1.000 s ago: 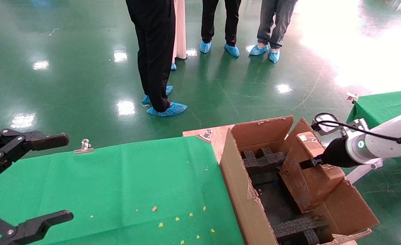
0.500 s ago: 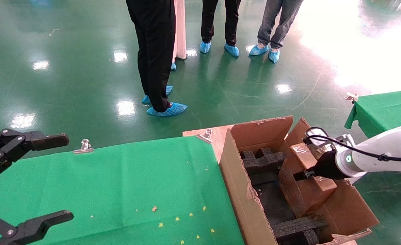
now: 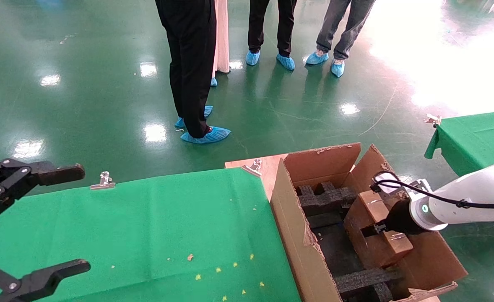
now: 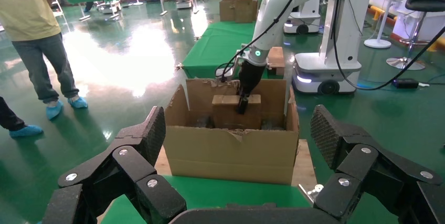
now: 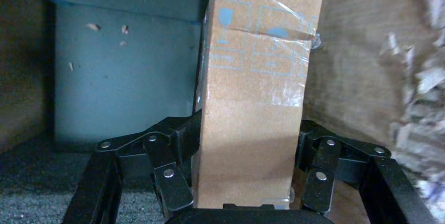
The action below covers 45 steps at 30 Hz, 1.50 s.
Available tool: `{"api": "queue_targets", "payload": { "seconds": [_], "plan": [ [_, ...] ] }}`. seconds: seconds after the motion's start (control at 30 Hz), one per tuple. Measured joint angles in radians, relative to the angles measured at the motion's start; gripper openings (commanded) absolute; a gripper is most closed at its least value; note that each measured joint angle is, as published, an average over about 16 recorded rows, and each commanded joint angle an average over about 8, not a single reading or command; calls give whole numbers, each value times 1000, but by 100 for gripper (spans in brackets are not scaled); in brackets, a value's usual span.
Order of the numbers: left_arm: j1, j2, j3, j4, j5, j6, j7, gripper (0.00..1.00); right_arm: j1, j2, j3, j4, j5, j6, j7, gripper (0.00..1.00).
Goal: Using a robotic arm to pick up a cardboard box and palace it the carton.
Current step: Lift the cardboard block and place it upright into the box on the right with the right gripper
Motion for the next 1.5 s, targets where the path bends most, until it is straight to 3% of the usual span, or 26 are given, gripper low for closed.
{"api": "queue_targets", "payload": {
  "seconds": [0.5, 0.53, 0.77, 0.8, 1.5],
  "plan": [
    [0, 0, 1, 0, -1, 0, 0, 100, -48, -34, 7, -77, 63, -13, -86, 0],
    [0, 0, 1, 0, -1, 0, 0, 100, -50, -36, 8, -82, 67, -13, -93, 4],
    [0, -1, 1, 0, -1, -1, 1, 100, -58, -45, 14, -103, 88, -18, -125, 92],
    [0, -1, 1, 0, -1, -1, 1, 100, -59, -46, 15, -104, 90, -19, -127, 100],
    [0, -1, 2, 1, -1, -1, 1, 100, -52, -45, 15, -98, 84, -17, -129, 100]
  ]
}}
